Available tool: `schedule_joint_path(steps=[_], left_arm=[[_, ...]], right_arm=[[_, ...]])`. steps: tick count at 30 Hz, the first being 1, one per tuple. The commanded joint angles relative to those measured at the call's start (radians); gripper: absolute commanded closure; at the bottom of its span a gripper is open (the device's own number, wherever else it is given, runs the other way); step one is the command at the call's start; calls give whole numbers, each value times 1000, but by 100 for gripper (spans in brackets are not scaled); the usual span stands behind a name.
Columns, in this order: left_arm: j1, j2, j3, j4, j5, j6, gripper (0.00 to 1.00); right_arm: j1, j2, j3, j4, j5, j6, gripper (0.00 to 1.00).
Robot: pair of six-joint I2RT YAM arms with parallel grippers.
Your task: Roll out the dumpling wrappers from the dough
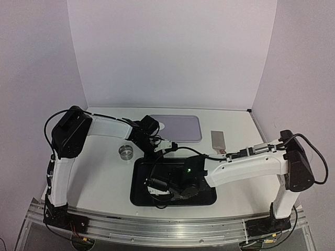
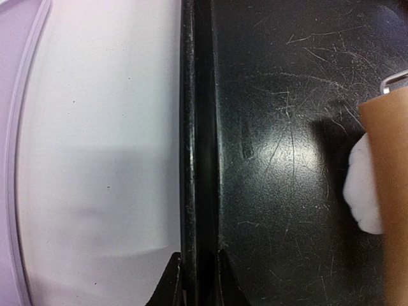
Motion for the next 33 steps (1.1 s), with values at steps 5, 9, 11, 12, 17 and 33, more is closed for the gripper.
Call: schedule_joint_path(steps=[5,9,11,12,17,33], left_arm=[[-2,-21,-14,63,-123,96,100],[-2,-18,-16,63,-126,98,100],[-2,-17,-16,65,-126,96,100],[-3,-18,-16,64,-125,95,100],[-2,-22,-22,63,-128,99,100],[-2,-25,-37,68,-133,106,100]], right_arm=[[63,10,-91,-199,-181,40,100],[72,-20,-133,-237,-168,89,100],[39,27,-94,-232,-157,68,100],[21,51,-69,-220,-156,56,100],[-5,113,-28,-170,-165,12,100],[33,118,-68,-199,-182,92,100]])
